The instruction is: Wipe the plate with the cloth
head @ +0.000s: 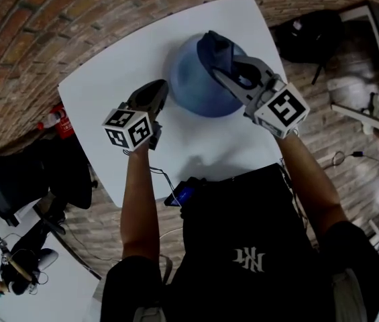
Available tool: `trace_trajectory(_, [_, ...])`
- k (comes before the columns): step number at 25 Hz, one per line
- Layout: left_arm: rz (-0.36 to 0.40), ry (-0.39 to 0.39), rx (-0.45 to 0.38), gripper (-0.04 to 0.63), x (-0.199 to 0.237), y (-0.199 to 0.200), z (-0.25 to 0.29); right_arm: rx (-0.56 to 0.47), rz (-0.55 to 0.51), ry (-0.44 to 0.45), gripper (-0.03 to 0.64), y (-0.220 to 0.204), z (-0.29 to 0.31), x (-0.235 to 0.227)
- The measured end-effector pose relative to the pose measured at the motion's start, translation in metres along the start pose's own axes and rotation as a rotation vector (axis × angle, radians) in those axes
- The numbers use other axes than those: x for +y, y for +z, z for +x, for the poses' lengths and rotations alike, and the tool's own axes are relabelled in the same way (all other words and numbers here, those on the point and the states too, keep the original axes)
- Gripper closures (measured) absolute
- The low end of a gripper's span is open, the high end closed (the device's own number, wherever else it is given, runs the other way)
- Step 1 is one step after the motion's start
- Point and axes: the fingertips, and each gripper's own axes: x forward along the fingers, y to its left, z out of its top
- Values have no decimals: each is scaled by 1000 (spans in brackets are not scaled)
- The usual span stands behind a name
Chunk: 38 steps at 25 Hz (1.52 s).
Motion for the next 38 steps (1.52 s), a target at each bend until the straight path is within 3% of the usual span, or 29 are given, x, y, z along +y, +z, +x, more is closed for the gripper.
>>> trace_trajectory(17, [-125, 32, 115, 471, 21, -41, 32, 49, 49, 39, 537, -51, 19, 7])
trace_trajectory(21, [-130, 40, 114, 472, 19, -42, 35, 53, 64, 39, 537, -56, 20, 6])
trace_trajectory(26, [-122, 65, 106, 523, 26, -41, 36, 58, 77, 34, 537, -61, 31, 4])
trace_trajectory(38, [-150, 71, 121, 538, 26, -45, 38, 61, 84, 26, 537, -66, 57, 2])
